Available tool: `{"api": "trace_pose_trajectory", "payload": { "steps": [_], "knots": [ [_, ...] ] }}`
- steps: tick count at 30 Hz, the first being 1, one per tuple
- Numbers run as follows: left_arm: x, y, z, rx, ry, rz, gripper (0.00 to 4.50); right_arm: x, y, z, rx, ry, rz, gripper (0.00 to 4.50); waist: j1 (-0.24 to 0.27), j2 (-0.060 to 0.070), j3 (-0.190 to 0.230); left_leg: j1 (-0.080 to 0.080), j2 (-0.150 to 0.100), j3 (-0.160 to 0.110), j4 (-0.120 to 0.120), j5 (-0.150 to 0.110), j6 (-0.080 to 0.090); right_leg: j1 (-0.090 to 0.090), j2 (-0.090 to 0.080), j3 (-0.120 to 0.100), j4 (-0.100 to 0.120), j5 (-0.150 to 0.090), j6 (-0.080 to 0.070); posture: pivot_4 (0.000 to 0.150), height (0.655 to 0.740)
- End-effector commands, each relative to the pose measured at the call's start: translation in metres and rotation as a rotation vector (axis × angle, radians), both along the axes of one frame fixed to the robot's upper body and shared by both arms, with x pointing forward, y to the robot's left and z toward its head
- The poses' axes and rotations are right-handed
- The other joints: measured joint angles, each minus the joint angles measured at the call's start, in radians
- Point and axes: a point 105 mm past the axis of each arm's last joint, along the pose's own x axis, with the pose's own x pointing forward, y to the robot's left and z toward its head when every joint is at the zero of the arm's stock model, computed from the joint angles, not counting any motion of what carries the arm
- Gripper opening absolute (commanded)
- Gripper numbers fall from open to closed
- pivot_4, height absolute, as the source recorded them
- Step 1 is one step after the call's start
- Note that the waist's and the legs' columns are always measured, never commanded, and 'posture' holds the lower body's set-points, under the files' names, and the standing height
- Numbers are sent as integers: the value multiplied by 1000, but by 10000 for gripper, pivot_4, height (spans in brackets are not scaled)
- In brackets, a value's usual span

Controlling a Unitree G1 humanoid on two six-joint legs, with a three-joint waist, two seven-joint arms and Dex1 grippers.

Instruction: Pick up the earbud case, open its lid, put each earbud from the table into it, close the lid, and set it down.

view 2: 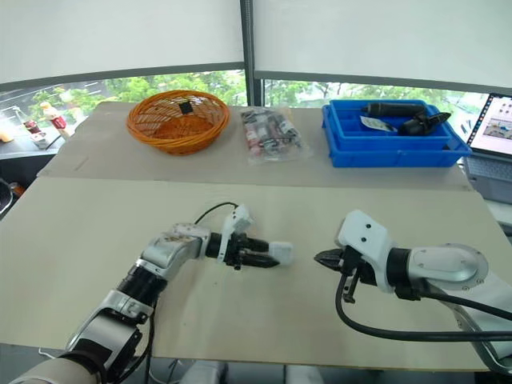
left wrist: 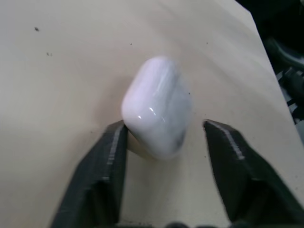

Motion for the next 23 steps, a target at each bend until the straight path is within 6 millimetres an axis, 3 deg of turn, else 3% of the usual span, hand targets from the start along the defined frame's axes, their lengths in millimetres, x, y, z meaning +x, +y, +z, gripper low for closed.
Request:
{"api": "trace_pose_trajectory", "payload": {
  "steps": [1,2,8,14,17,23],
  "knots": [
    [10,13,16,18,-141,5,44407,-1,2,7,-4,-41,33,0,-1,0,0,0,0,0,0,0,0,0,0,0,0,0,0,1500,7136],
    [10,17,18,27,-170,0,44407,-1,1,7,-12,-44,38,0,-2,0,0,0,0,0,0,0,0,0,0,0,0,0,0,1500,7136],
    [-1,51,46,13,-379,-20,45000,0,-4,19,-58,-86,89,19592,-2,0,0,-1,0,0,-1,0,0,-1,0,0,0,0,0,1500,7136],
    [-45,78,73,-26,-493,-112,45000,3,-19,33,-165,-149,147,40165,0,1,1,-1,1,0,0,0,0,-1,0,0,-1,0,0,1500,7136],
    [-59,95,66,98,-535,-97,45000,4,-26,39,-186,-196,177,40165,-1,1,1,0,1,0,-1,0,0,0,0,0,-1,0,0,1500,7136],
    [-69,100,64,105,-546,-57,45000,7,-31,39,-184,-200,187,40165,3,1,2,0,1,1,-1,0,0,0,0,0,0,0,0,1500,7136]
  ]
}}
